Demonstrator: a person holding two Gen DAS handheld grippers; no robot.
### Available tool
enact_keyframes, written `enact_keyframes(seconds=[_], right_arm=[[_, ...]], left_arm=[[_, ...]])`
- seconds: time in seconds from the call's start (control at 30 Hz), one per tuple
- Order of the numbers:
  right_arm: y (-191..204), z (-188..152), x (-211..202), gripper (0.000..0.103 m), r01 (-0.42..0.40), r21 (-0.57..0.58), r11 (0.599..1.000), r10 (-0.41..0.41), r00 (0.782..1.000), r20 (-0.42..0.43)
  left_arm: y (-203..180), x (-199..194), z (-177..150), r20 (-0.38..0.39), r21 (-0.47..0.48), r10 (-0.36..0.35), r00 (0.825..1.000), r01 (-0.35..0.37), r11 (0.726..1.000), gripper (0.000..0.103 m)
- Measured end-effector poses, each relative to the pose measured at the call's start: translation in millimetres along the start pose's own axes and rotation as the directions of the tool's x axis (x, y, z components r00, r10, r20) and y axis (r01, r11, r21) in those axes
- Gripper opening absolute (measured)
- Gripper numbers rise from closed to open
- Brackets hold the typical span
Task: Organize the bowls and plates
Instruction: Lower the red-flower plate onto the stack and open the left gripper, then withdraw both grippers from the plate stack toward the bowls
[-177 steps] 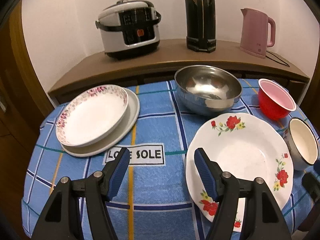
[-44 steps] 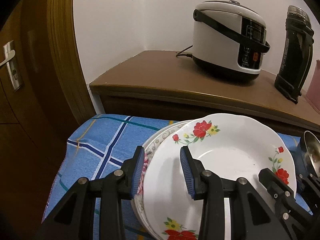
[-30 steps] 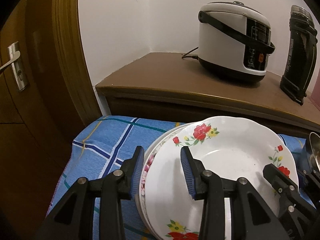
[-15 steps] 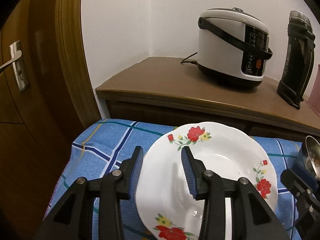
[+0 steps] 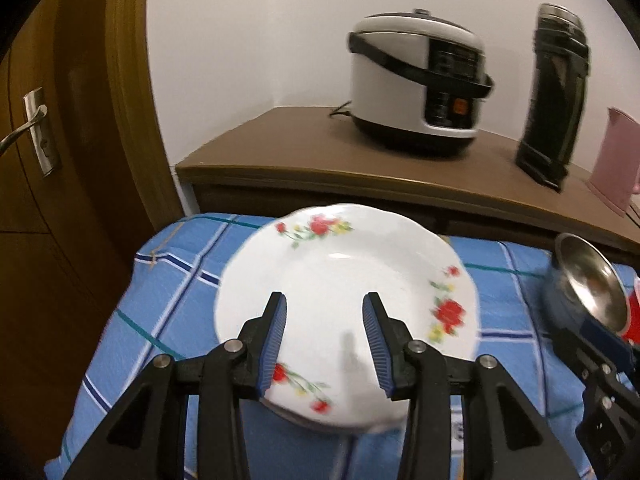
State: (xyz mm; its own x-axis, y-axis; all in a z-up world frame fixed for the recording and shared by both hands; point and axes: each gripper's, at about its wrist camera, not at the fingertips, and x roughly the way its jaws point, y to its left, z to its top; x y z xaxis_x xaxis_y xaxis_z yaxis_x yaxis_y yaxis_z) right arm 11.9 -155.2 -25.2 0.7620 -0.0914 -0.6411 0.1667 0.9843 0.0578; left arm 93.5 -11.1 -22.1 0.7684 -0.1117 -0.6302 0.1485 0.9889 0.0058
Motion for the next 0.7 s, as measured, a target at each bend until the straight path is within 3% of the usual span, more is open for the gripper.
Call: enact_keyframes(seconds=[0.7], right_arm=[[-43,-12,-41,0.037,0.043,0.051,0.998,-0.045,0.999,0.027]], left_arm=[[-55,-47,-17,0.000,0.063,-0.076,0.997,0.076,0.995,0.043]])
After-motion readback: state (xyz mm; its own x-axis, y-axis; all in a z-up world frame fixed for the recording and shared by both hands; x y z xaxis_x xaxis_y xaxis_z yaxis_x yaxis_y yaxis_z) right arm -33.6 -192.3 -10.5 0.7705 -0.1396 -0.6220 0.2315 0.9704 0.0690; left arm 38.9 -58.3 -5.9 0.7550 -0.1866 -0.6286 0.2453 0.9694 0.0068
